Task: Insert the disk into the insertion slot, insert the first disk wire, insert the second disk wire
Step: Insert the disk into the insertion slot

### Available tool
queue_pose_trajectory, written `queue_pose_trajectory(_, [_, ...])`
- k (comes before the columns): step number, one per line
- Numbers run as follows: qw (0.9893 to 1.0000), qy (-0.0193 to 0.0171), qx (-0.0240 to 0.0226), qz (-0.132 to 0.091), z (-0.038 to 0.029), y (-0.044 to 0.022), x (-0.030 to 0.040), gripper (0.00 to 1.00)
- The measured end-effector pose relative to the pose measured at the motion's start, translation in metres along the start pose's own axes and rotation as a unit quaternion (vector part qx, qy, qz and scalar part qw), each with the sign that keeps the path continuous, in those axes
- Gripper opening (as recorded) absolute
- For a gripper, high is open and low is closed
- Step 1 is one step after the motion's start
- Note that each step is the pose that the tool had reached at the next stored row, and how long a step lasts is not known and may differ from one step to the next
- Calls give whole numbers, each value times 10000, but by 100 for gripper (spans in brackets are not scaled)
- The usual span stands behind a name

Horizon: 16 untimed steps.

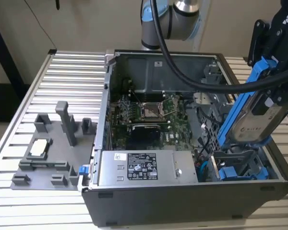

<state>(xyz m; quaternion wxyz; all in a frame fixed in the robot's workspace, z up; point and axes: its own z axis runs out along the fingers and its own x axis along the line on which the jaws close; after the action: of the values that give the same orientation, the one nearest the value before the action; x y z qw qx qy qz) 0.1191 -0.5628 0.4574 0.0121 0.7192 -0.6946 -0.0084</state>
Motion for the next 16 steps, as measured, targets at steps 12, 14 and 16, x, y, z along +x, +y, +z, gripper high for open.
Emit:
queue_pose_trajectory(12, [10000, 2, 18, -10, 71, -2, 0, 33])
queue_pose_trajectory(14, [10000, 2, 32, -9, 92, -3, 0, 33])
queue_pose_trajectory(16, [10000, 3, 43, -10, 113, -3, 0, 33])
